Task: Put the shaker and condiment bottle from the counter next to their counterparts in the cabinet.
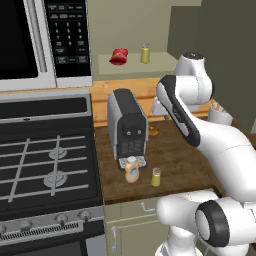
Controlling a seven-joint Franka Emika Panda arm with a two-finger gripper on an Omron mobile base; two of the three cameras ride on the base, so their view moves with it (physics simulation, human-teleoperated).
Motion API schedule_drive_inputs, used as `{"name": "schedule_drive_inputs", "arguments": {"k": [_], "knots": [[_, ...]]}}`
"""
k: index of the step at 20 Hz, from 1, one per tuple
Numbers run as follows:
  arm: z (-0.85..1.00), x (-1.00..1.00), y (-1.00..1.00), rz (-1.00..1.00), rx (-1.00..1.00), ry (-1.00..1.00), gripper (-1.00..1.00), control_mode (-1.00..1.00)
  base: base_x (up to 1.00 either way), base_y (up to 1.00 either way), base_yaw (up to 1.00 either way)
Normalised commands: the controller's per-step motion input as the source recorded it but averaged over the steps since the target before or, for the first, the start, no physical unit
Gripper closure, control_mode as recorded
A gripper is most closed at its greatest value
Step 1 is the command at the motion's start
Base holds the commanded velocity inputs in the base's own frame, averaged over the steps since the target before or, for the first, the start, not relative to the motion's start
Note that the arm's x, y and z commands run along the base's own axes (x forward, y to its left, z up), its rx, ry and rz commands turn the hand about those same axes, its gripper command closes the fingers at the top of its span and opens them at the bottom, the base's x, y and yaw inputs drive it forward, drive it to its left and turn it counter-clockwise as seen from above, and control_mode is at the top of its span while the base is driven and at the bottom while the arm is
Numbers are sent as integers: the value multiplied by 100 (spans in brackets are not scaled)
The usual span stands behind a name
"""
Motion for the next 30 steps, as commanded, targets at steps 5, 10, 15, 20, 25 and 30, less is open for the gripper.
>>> {"name": "schedule_drive_inputs", "arguments": {"k": [5, 10, 15, 20, 25, 30], "knots": [[-25, -9, 17, 0, -5, -4, -100, -100, 0, 0, 0], [-33, -18, 46, -21, -4, -14, -100, -100, 0, 0, 0], [-15, -38, 77, -45, -11, -24, -100, -100, 0, 0, 0], [-29, -48, 57, -43, -4, -14, -100, -100, 0, 0, 0], [-54, -11, 51, -14, -19, -15, -100, -100, 0, 0, 0], [-57, 0, 23, -4, -14, -22, -100, -100, 0, 0, 0]]}}
